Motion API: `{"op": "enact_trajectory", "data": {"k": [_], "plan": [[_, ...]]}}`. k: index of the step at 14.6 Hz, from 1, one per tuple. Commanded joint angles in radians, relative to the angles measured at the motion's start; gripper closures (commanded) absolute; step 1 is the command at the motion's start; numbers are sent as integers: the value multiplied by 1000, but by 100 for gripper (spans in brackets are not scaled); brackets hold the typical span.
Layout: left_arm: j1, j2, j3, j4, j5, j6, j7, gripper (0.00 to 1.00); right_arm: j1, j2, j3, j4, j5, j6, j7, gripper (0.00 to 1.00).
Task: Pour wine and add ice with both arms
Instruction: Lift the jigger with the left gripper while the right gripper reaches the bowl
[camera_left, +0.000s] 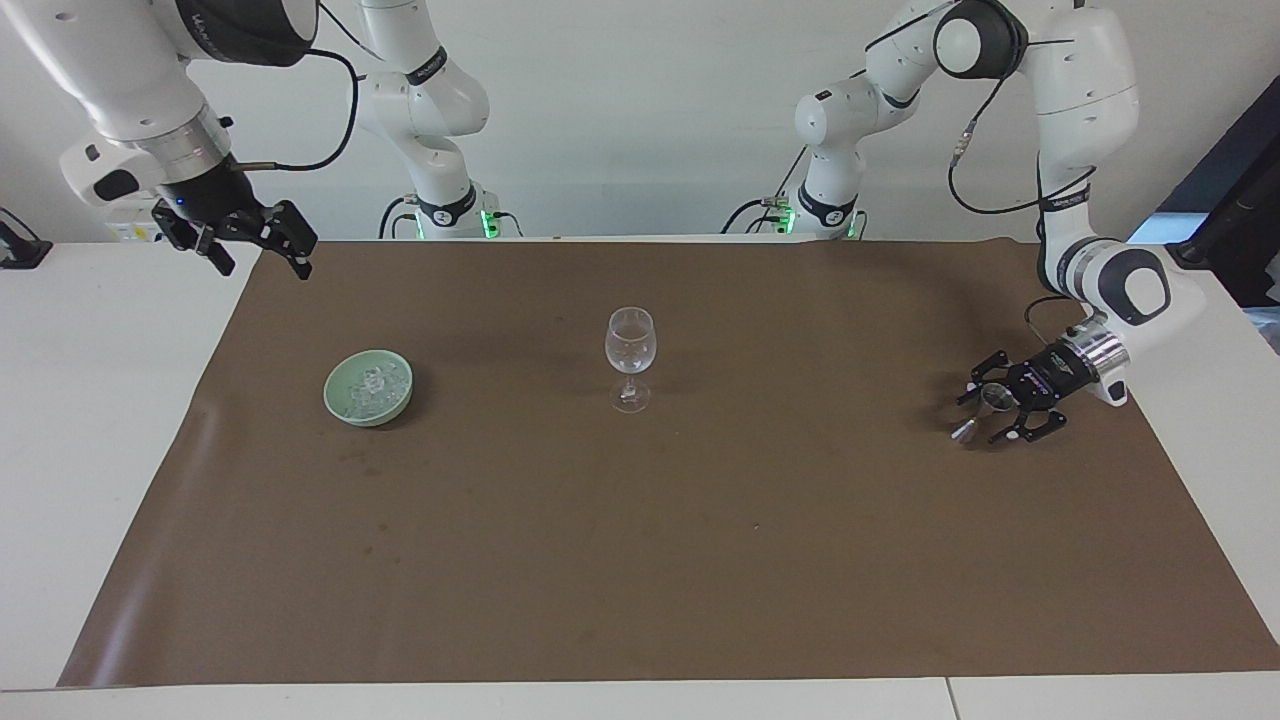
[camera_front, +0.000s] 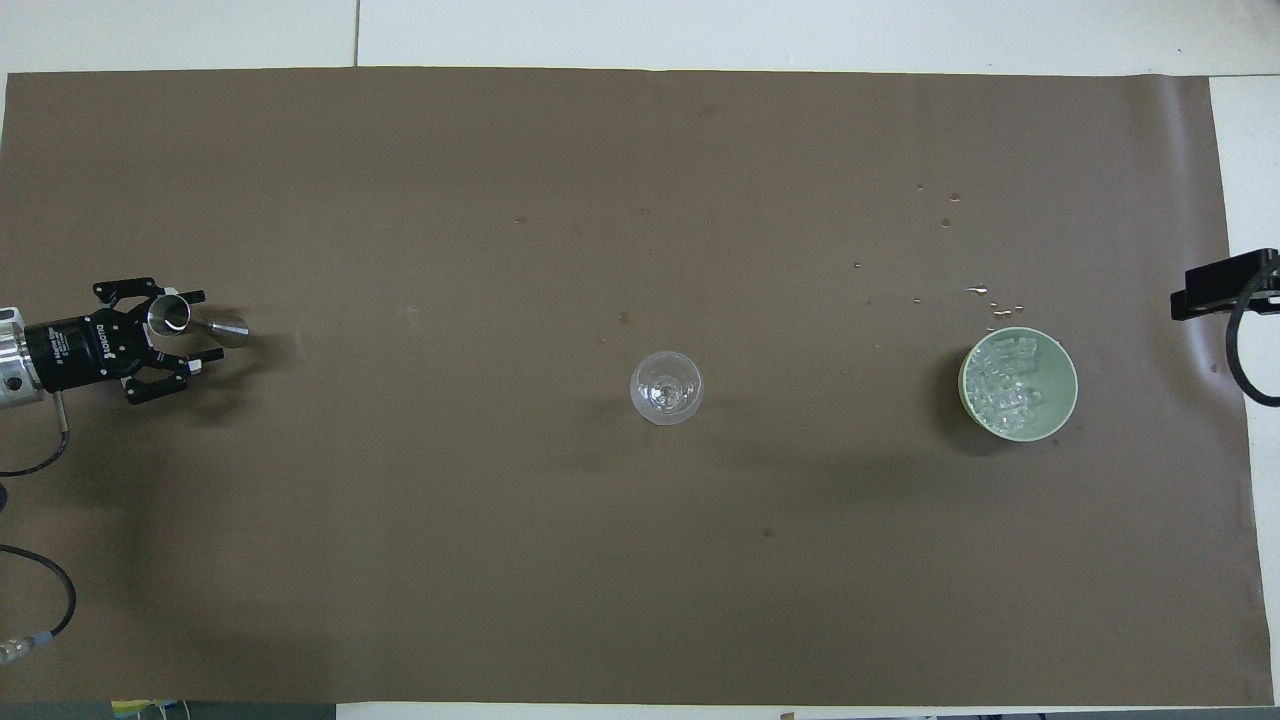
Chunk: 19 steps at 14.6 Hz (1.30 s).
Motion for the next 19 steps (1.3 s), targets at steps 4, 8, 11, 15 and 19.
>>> {"op": "enact_trajectory", "data": {"k": [4,8,11,15,19], "plan": [[-5,-32,0,-39,-35,-4,25,100,-4,-34,8,-42,10,-29,4,0],[0,-40,8,-31,-35,-50,14,100,-3,-49,8,-82,13,-29,-7,0],[8,-76,11,-31,-26,-150,26,100,-6,-78,8,-140,13,3,-13,0],[-33,-158,11,-42,-21,-240,16,100,-6,-121,8,-255,15,122,-65,0],[-182,-283,11,-84,71,-228,-64,100,-6,-167,6,-412,22,262,-96,0]]}}
